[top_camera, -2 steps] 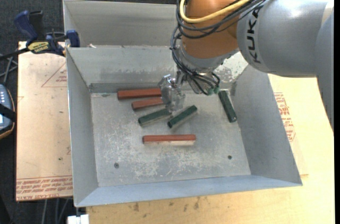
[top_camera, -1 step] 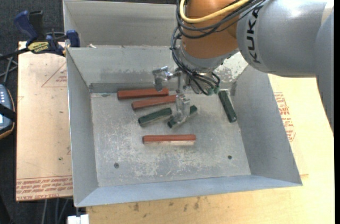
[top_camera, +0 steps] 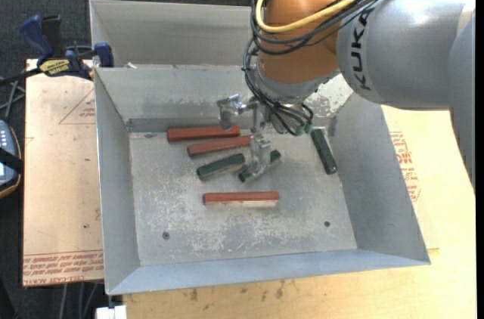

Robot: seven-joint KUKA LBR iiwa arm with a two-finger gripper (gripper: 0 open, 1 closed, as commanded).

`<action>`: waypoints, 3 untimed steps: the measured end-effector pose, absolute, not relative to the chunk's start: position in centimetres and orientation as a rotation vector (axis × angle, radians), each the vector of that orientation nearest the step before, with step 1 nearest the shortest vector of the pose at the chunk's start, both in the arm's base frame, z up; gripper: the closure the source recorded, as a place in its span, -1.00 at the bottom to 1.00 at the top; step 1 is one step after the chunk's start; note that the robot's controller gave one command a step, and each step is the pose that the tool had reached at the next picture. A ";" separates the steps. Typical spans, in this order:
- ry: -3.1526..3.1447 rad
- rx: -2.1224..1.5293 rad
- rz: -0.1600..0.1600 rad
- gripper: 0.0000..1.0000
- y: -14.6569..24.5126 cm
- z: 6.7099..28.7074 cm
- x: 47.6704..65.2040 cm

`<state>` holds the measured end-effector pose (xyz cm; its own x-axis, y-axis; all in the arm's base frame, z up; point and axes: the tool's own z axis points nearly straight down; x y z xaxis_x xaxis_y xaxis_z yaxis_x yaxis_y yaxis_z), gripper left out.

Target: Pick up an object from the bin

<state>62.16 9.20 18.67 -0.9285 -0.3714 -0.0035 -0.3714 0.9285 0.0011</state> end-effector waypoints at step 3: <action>3.126 -0.292 0.002 1.00 7.4 7.6 62.1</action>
Offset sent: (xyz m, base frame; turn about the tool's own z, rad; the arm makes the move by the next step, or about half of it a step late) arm -0.0006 -0.0189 -0.1105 0.1930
